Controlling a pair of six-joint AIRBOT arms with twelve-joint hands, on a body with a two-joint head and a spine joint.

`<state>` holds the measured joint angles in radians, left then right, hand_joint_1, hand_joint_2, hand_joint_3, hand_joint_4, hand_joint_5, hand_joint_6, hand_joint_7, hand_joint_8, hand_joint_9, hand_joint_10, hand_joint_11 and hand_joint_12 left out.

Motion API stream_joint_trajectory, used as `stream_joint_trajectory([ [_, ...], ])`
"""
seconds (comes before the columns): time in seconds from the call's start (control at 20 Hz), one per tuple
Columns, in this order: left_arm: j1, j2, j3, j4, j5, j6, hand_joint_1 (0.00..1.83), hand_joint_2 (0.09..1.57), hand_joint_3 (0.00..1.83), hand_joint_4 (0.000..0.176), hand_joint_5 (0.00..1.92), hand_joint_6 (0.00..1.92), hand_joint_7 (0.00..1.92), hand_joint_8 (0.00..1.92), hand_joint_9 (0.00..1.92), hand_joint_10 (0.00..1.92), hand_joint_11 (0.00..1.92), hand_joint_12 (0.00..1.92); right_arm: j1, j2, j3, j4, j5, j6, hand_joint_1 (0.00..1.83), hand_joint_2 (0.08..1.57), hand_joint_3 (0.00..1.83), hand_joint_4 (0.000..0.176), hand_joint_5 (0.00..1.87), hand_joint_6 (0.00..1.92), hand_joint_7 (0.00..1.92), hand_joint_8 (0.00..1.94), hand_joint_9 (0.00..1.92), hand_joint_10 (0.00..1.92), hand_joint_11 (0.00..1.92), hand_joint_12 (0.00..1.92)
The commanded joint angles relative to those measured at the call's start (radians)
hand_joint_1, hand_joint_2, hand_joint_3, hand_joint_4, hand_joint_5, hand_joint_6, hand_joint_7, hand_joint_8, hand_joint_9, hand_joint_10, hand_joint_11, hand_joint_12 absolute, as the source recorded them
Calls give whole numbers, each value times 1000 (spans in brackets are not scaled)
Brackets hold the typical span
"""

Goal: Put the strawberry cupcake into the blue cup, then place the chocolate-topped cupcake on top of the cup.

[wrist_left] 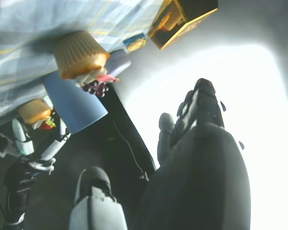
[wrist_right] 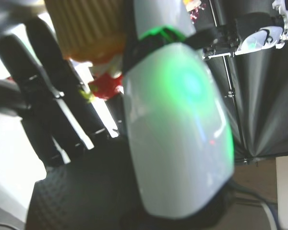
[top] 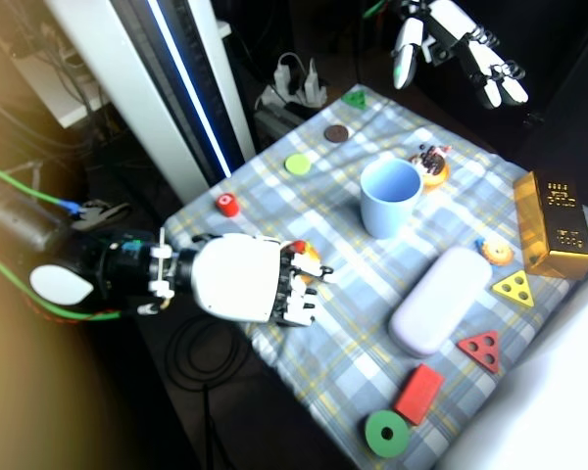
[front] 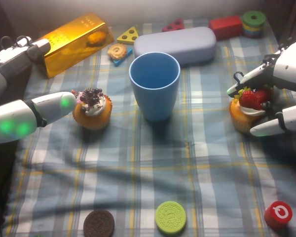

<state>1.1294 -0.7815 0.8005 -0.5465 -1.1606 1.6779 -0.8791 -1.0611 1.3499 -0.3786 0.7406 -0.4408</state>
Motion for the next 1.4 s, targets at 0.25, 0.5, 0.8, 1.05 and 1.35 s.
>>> stream_joint_trajectory([
  [0.25, 1, 0, 2, 20, -124, -4, 338, 962, 5, 35, 233, 5, 38, 2, 0, 0, 0, 0, 20, -2, 3, 20, 68, 6, 711, 1097, 0, 0, 910, 0, 1269, 1, 1131, 702, 824, 1469],
  [0.5, 5, 0, 1, 19, -126, -4, 390, 972, 4, 57, 229, 0, 46, 2, 0, 0, 0, 0, 63, 9, -7, 15, 91, 7, 955, 1134, 3, 0, 805, 338, 1233, 1, 1162, 558, 827, 1399],
  [0.8, 5, -2, 4, 20, -129, -4, 315, 997, 7, 53, 185, 2, 36, 0, 0, 0, 0, 0, 169, 21, 10, -87, 130, 155, 1067, 1164, 13, 33, 832, 1008, 987, 503, 1135, 400, 769, 1394],
  [1.05, 4, -10, 9, 20, -121, -4, 336, 973, 0, 36, 197, 1, 1, 0, 0, 0, 0, 0, 199, 25, 10, -114, 130, 166, 1254, 1161, 0, 0, 830, 912, 894, 1135, 1012, 564, 686, 1448],
  [1.35, 6, -9, 10, 19, -116, -4, 344, 943, 0, 41, 152, 0, 0, 0, 0, 0, 0, 0, 314, 25, 6, -191, 130, 190, 1098, 1146, 0, 0, 921, 1064, 842, 1367, 894, 1795, 907, 1921],
])
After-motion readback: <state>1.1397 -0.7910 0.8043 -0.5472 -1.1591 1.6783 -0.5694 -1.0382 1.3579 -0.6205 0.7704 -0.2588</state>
